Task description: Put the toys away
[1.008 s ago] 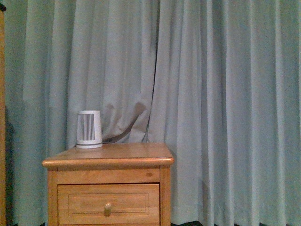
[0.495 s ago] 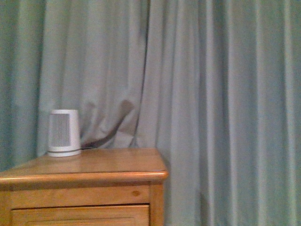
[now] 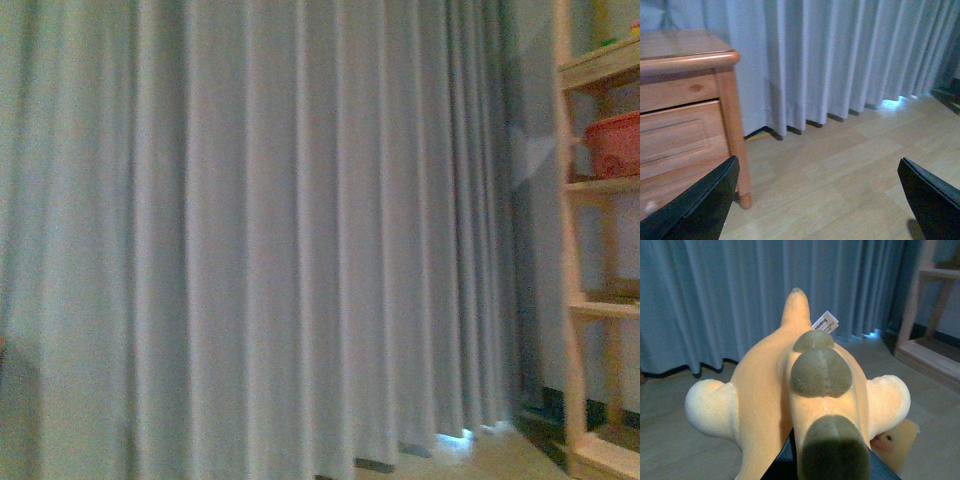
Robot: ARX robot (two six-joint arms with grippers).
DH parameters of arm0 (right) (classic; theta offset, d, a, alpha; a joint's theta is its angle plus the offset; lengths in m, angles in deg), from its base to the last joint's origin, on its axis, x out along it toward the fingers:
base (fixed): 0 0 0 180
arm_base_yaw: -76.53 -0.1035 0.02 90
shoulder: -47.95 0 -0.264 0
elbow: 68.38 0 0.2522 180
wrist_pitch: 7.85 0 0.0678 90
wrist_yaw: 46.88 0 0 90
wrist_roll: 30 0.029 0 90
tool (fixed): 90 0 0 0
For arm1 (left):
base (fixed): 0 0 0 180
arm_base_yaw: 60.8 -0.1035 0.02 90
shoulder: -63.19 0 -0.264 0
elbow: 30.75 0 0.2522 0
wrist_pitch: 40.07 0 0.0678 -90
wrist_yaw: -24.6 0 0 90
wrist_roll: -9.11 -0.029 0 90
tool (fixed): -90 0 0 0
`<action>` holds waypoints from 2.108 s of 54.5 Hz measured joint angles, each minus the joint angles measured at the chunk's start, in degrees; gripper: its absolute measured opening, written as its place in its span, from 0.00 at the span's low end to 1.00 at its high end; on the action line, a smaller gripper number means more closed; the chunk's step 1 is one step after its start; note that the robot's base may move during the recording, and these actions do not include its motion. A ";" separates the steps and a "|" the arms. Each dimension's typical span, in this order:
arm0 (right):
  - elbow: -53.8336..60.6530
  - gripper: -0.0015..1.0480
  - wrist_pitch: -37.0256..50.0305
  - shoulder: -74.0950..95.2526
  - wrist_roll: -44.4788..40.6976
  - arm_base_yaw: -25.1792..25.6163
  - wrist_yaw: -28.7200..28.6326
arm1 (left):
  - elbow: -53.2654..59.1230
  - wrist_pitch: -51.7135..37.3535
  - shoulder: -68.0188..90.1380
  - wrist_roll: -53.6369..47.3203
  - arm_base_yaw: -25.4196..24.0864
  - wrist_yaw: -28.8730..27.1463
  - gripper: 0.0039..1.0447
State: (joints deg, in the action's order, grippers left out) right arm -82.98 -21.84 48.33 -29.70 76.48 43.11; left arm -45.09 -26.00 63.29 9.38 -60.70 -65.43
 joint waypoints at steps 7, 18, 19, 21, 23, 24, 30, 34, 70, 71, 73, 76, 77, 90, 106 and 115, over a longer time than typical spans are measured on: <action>0.00 0.06 0.00 -0.02 -0.02 0.00 0.09 | 0.00 0.00 -0.02 0.00 0.02 0.00 0.94; 0.00 0.06 0.00 0.00 0.00 0.00 0.02 | 0.00 0.00 0.00 -0.02 0.02 0.11 0.94; 0.00 0.06 0.00 0.00 -0.02 0.00 0.02 | 0.00 0.00 0.00 -0.02 0.09 0.07 0.94; 0.00 0.06 0.00 -0.02 -0.02 0.00 0.00 | 0.00 0.00 0.00 -0.02 0.07 -0.09 0.94; 0.00 0.06 0.00 -0.02 -0.02 0.00 -0.02 | 0.00 0.00 0.00 0.00 0.04 -0.09 0.94; 0.00 0.06 0.00 0.00 0.00 0.00 0.00 | 0.00 0.00 0.00 -0.02 0.04 -0.09 0.94; 0.00 0.06 0.00 -0.02 -0.02 0.00 -0.02 | 0.00 0.00 0.00 -0.02 0.04 -0.04 0.94; 0.00 0.06 0.00 0.00 0.00 0.00 0.04 | 0.00 0.00 0.00 -0.02 0.07 0.04 0.94; 0.00 0.06 0.00 -0.02 -0.04 0.07 0.44 | 0.00 0.00 0.00 -0.02 0.11 0.02 0.94; 0.00 0.06 0.00 -0.02 -0.07 0.07 0.42 | 0.00 0.00 0.00 -0.02 0.11 0.02 0.94; 0.00 0.06 0.00 -0.02 -0.04 0.07 0.35 | 0.00 0.00 0.00 -0.02 0.11 0.04 0.94; 0.00 0.06 0.00 -0.02 -0.04 0.04 -0.15 | 0.00 0.00 -0.04 -0.02 0.11 0.02 0.94; 0.00 0.06 0.00 -0.02 -0.04 0.02 -0.31 | 0.00 0.00 -0.04 -0.02 0.11 0.02 0.94; 0.00 0.06 0.00 -0.02 -0.04 0.02 0.04 | 0.00 0.00 -0.04 -0.02 0.11 0.07 0.94; 0.00 0.06 0.00 -0.02 -0.04 0.02 0.00 | 0.00 0.00 -0.04 -0.02 0.11 0.04 0.94; 0.00 0.06 0.00 -0.02 -0.04 0.02 0.02 | 0.00 0.00 -0.04 -0.02 0.11 0.02 0.94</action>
State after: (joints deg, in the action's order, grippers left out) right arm -82.98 -21.84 48.31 -29.74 76.50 43.13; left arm -45.09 -26.00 63.25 9.36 -60.59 -65.41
